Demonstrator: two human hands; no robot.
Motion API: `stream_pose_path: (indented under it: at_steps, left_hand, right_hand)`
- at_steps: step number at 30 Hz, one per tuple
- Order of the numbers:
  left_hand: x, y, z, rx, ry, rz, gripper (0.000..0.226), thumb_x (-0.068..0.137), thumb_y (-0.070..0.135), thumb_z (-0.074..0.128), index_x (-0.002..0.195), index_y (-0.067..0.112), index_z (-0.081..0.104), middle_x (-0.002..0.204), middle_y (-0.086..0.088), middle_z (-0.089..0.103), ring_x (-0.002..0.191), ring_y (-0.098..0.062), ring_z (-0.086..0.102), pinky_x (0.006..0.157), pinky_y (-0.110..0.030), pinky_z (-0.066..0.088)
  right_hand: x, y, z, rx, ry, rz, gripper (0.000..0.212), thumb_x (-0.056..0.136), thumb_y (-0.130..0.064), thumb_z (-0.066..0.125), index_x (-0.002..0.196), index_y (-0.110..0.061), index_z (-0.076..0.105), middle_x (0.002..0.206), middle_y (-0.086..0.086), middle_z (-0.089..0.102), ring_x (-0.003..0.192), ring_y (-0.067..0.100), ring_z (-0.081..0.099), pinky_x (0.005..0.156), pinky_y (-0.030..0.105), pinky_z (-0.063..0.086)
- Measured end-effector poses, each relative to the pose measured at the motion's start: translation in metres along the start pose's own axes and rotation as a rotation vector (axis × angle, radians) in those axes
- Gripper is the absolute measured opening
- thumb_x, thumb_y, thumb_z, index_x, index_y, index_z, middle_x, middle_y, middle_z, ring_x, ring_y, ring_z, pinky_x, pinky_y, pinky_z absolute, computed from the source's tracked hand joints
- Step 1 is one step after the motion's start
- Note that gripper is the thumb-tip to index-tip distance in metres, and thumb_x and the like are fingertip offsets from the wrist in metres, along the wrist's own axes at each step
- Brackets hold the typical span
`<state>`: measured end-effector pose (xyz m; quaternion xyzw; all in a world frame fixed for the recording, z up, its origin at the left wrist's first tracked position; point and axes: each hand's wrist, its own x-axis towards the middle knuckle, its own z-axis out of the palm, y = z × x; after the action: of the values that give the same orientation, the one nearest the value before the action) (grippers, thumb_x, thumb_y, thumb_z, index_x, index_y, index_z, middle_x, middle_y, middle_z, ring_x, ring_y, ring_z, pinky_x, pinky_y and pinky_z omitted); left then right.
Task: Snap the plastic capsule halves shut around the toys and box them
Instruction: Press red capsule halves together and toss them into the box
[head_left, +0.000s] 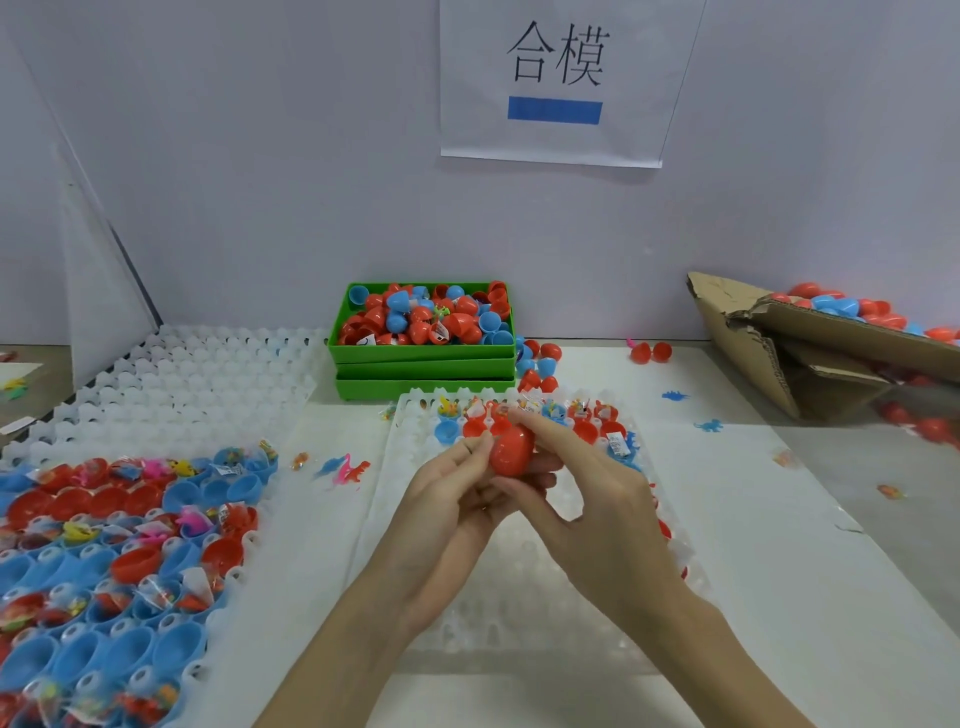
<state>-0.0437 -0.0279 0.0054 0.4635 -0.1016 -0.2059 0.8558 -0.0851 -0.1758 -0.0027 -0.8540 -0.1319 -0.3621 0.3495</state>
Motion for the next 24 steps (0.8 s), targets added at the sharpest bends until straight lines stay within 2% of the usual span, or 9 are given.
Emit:
stream_pose_path:
  at_steps: [3,6,11,14,16,18,20,22,24]
  left_hand:
    - [0.001,-0.002,-0.001,0.08,-0.014,0.027,0.044,0.11,0.036,0.046,0.124,0.0,0.068,0.119,-0.024,0.074,0.113,-0.036,0.072,0.096,-0.036,0.06]
    - [0.002,-0.006,-0.001,0.199,0.013,0.099,0.036,0.104,0.035,0.056,0.117,0.003,0.065,0.109,-0.015,0.078,0.107,-0.027,0.075,0.091,-0.029,0.059]
    - [0.004,-0.011,-0.001,0.638,0.149,0.215,0.045,0.094,0.06,0.047,0.108,0.02,0.063,0.085,0.001,0.08,0.081,-0.013,0.078,0.072,-0.013,0.056]
    - [0.005,-0.007,-0.004,0.63,0.178,0.242,0.049,0.096,0.059,0.039,0.109,0.018,0.061,0.079,-0.004,0.076,0.068,-0.015,0.072,0.065,-0.021,0.057]
    - [0.007,-0.008,-0.01,0.792,0.253,0.334,0.037,0.097,0.055,0.043,0.102,0.023,0.061,0.079,0.005,0.073,0.067,-0.009,0.066,0.064,-0.02,0.054]
    - [0.009,-0.011,-0.019,1.004,0.314,0.423,0.024,0.099,0.05,0.048,0.094,0.03,0.062,0.081,0.014,0.068,0.08,-0.007,0.064,0.069,-0.018,0.05]
    - [0.012,-0.013,-0.026,1.247,0.357,0.495,0.021,0.101,0.047,0.05,0.097,0.032,0.064,0.1,0.021,0.063,0.102,-0.006,0.057,0.085,-0.022,0.05]
    - [0.016,-0.016,-0.034,1.522,0.343,0.426,0.043,0.1,0.054,0.04,0.121,0.027,0.067,0.135,0.011,0.058,0.132,-0.011,0.044,0.111,-0.033,0.04]
    - [0.019,-0.018,-0.038,1.718,0.265,0.246,0.073,0.096,0.065,0.017,0.15,0.029,0.05,0.166,0.01,0.032,0.154,-0.011,0.02,0.126,-0.035,0.017]
  right_hand:
    - [-0.001,0.002,0.003,-0.016,-0.041,0.038,0.052,0.087,-0.022,0.077,0.137,-0.014,0.063,0.118,-0.004,0.074,0.103,-0.002,0.062,0.096,0.002,0.044]
    - [-0.002,0.003,0.004,-0.026,-0.094,0.056,0.052,0.089,-0.018,0.075,0.14,-0.015,0.061,0.124,-0.005,0.07,0.112,-0.007,0.052,0.096,-0.004,0.036]
    - [0.004,0.0,-0.001,0.057,-0.107,0.169,0.044,0.089,-0.04,0.07,0.13,-0.025,0.064,0.119,-0.016,0.065,0.106,0.005,0.064,0.093,0.019,0.054]
    - [0.014,0.005,-0.013,0.274,-0.031,0.283,0.036,0.087,-0.023,0.082,0.117,-0.02,0.063,0.1,-0.017,0.071,0.098,0.011,0.071,0.083,0.019,0.056]
    - [0.024,0.011,-0.027,0.366,-0.002,0.42,0.04,0.085,-0.021,0.084,0.117,-0.019,0.061,0.1,-0.014,0.075,0.097,0.01,0.074,0.082,0.017,0.058]
    - [0.037,0.017,-0.041,0.432,0.019,0.557,0.048,0.08,-0.032,0.085,0.117,-0.021,0.057,0.101,-0.011,0.079,0.096,0.01,0.076,0.08,0.019,0.06]
    - [0.058,0.028,-0.054,0.568,0.068,0.665,0.061,0.074,-0.041,0.083,0.123,-0.018,0.055,0.103,-0.003,0.08,0.096,0.016,0.078,0.082,0.026,0.063]
    - [0.088,0.05,-0.068,0.825,0.181,0.745,0.06,0.085,-0.034,0.078,0.132,-0.008,0.052,0.112,0.008,0.078,0.102,0.025,0.077,0.087,0.032,0.063]
    - [0.124,0.076,-0.086,1.041,0.307,0.823,0.047,0.101,-0.025,0.065,0.138,-0.001,0.05,0.13,0.019,0.069,0.111,0.029,0.073,0.092,0.033,0.06]
